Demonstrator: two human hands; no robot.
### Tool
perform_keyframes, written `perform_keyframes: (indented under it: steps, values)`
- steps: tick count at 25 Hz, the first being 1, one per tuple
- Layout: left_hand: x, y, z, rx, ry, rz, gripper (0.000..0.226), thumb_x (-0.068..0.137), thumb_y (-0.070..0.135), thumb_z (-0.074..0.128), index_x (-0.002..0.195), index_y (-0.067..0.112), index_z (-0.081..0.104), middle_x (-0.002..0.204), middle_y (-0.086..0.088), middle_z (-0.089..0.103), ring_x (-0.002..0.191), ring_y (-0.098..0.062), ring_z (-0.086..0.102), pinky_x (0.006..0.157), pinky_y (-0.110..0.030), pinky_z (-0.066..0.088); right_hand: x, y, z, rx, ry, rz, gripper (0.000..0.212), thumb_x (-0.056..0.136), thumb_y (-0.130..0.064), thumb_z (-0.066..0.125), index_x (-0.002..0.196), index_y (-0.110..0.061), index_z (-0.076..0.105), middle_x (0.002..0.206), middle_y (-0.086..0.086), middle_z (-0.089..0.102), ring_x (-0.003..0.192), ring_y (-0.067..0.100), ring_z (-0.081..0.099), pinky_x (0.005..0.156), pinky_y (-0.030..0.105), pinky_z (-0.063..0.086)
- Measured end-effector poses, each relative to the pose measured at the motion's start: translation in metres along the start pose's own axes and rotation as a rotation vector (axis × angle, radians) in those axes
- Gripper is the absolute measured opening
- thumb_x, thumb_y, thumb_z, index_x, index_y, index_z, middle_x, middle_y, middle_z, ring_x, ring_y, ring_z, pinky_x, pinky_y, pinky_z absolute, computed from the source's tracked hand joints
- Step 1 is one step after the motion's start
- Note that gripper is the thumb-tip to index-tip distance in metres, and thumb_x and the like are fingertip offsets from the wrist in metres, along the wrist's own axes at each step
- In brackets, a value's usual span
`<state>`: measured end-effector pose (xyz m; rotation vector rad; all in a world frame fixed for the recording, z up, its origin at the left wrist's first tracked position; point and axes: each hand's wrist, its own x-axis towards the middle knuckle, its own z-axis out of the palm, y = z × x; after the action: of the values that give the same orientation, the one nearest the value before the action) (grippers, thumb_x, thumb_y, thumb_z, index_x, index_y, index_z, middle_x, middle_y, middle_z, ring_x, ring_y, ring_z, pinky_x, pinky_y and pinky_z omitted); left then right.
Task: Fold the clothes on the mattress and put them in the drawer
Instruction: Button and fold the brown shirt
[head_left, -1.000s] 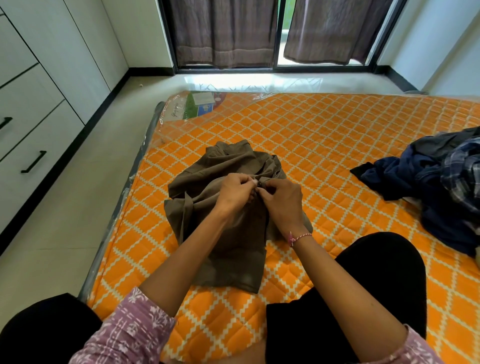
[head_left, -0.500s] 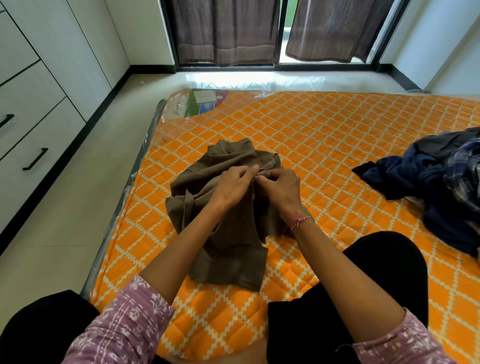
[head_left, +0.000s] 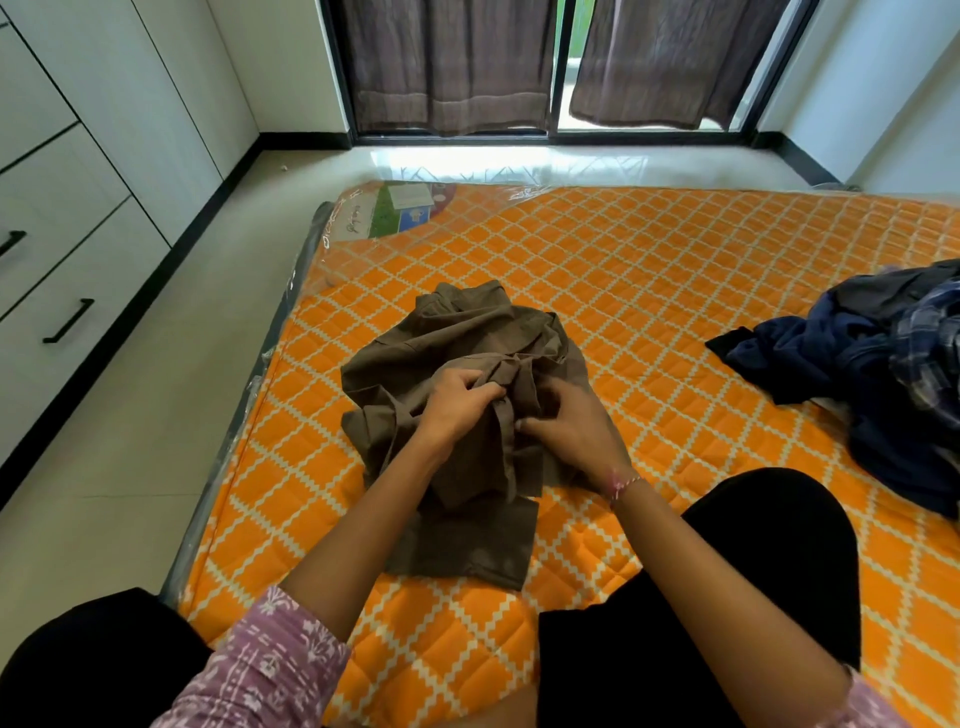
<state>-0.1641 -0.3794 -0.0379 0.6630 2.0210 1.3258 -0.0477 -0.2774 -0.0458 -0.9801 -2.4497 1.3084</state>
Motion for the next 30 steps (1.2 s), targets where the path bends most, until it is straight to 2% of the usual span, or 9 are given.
perform_keyframes:
  steps: [2,6,9,12,14,18,25,27,30]
  values:
    - [-0.005,-0.006,0.0,-0.092,-0.121,-0.021,0.026,0.093,0.019,0.056,0.068,0.017,0.062,0.072,0.001,0.061,0.071,-0.012,0.056,0.071,-0.025,0.044,-0.015,0.012,0.011,-0.078,0.107,0.049,0.01,0.085,-0.01,0.064,0.088,-0.008,0.072,0.077,0.004,0.066,0.068,0.011,0.056,0.052,0.014,0.035]
    - [-0.014,-0.016,0.004,-0.079,-0.247,0.048,0.012,0.095,0.016,0.054,0.096,0.016,0.066,0.092,-0.002,0.067,0.088,-0.013,0.064,0.081,-0.027,0.052,-0.01,0.011,0.022,0.39,0.036,0.117,0.025,0.09,-0.002,0.054,0.078,-0.018,0.07,0.082,0.01,0.07,0.08,0.023,0.065,0.071,0.038,0.051]
    - [-0.019,-0.019,0.008,-0.014,-0.232,0.1,0.024,0.09,0.02,0.062,0.112,0.011,0.063,0.107,-0.007,0.066,0.101,-0.019,0.063,0.085,-0.03,0.052,-0.015,0.007,0.02,0.494,0.079,0.123,0.024,0.093,-0.003,0.051,0.087,-0.017,0.07,0.089,0.012,0.071,0.087,0.025,0.066,0.078,0.041,0.052]
    - [-0.028,-0.021,0.02,0.318,0.238,0.301,0.046,0.077,0.034,0.075,0.112,0.013,0.056,0.105,0.002,0.055,0.095,-0.01,0.053,0.08,-0.021,0.046,-0.016,0.007,0.018,0.591,0.076,0.13,0.018,0.095,-0.005,0.05,0.095,-0.006,0.068,0.093,0.022,0.068,0.084,0.027,0.062,0.073,0.04,0.05]
    - [-0.043,-0.021,0.034,0.317,0.405,0.362,0.035,0.076,0.04,0.075,0.095,0.016,0.058,0.085,0.007,0.057,0.075,-0.006,0.054,0.068,-0.021,0.049,-0.015,0.004,0.019,0.713,0.077,0.119,0.018,0.096,-0.004,0.048,0.098,-0.002,0.066,0.096,0.024,0.066,0.086,0.029,0.062,0.074,0.037,0.051]
    - [-0.054,-0.014,0.045,-0.234,0.161,-0.157,0.038,0.081,0.044,0.069,0.104,0.016,0.062,0.095,0.003,0.065,0.089,-0.01,0.063,0.083,-0.033,0.057,-0.02,-0.002,0.026,0.855,0.03,0.123,0.021,0.097,-0.006,0.048,0.106,-0.012,0.066,0.101,0.014,0.069,0.087,0.021,0.067,0.065,0.023,0.055]
    - [-0.045,-0.014,0.023,-0.301,0.104,-0.056,0.013,0.091,0.019,0.062,0.083,0.012,0.068,0.081,-0.004,0.069,0.079,-0.013,0.067,0.068,-0.02,0.054,-0.019,-0.001,0.019,0.579,0.022,0.139,0.008,0.086,-0.009,0.066,0.081,-0.013,0.071,0.08,0.011,0.07,0.073,0.019,0.067,0.061,0.028,0.052]
    - [-0.042,-0.019,0.017,-0.029,0.216,0.036,0.017,0.088,0.02,0.065,0.074,0.012,0.064,0.069,-0.002,0.063,0.068,-0.012,0.061,0.062,-0.022,0.051,-0.016,0.002,0.012,0.349,0.184,0.111,0.018,0.082,-0.014,0.071,0.065,-0.016,0.066,0.068,0.005,0.065,0.069,0.019,0.062,0.063,0.032,0.047]
    - [-0.046,-0.016,0.016,0.436,0.363,0.18,0.023,0.085,0.028,0.069,0.069,0.014,0.061,0.063,0.001,0.058,0.06,-0.012,0.055,0.057,-0.026,0.046,-0.024,-0.011,0.006,0.146,0.317,0.047,0.018,0.083,-0.019,0.071,0.068,-0.014,0.062,0.063,-0.006,0.058,0.062,0.007,0.053,0.054,0.012,0.038]
